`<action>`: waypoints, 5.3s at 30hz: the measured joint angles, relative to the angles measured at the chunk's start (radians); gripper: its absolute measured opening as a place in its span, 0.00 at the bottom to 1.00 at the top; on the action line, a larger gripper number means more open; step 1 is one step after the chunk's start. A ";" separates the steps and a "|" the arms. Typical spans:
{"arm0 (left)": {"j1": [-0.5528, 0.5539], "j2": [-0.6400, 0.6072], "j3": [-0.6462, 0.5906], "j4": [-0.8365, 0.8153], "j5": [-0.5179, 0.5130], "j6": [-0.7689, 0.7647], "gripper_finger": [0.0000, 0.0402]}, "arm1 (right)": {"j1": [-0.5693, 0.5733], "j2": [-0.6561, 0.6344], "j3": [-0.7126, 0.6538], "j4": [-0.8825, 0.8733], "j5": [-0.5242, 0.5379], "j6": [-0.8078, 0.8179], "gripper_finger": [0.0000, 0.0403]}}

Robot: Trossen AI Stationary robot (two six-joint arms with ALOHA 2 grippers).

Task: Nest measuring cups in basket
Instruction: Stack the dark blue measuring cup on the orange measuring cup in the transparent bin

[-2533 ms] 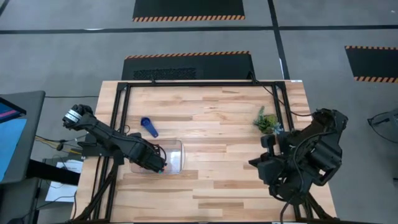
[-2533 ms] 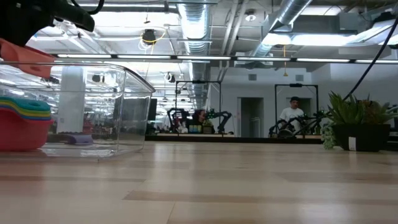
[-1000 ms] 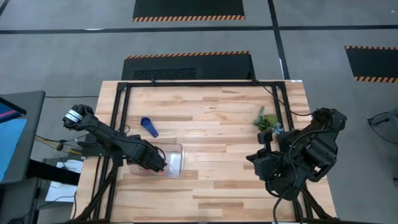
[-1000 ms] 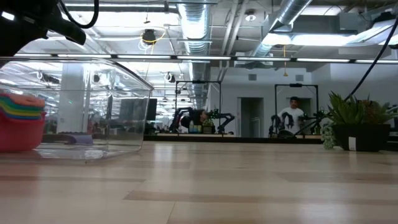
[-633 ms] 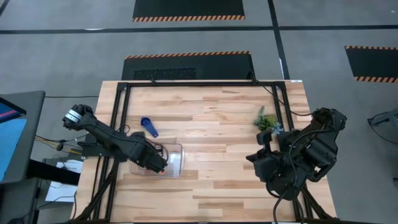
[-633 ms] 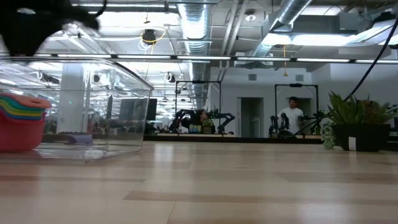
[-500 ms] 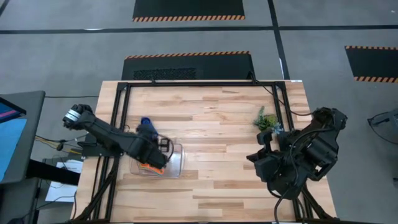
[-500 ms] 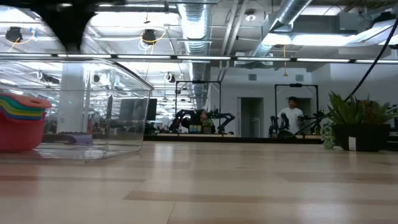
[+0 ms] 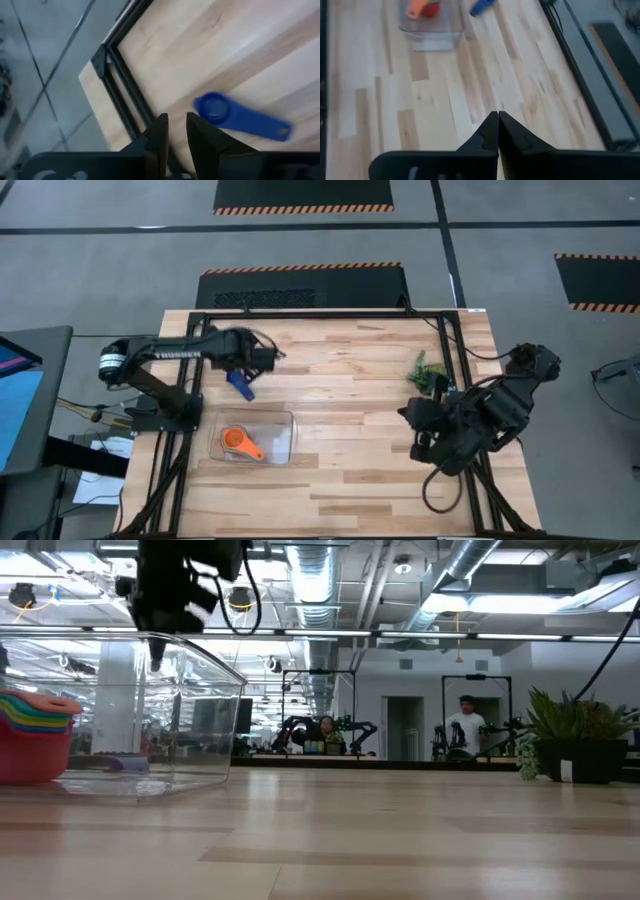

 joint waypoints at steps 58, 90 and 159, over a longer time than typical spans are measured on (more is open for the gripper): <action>0.421 0.110 -0.508 0.724 0.387 0.867 0.15 | -0.352 -0.005 -0.156 0.008 -0.005 0.030 0.06; 0.424 0.100 -0.313 0.253 0.381 0.962 0.32 | -0.343 -0.004 -0.156 0.000 -0.011 0.028 0.06; -0.325 -0.055 0.065 -0.016 0.598 0.564 0.00 | -0.308 -0.004 -0.155 0.009 0.019 0.037 0.05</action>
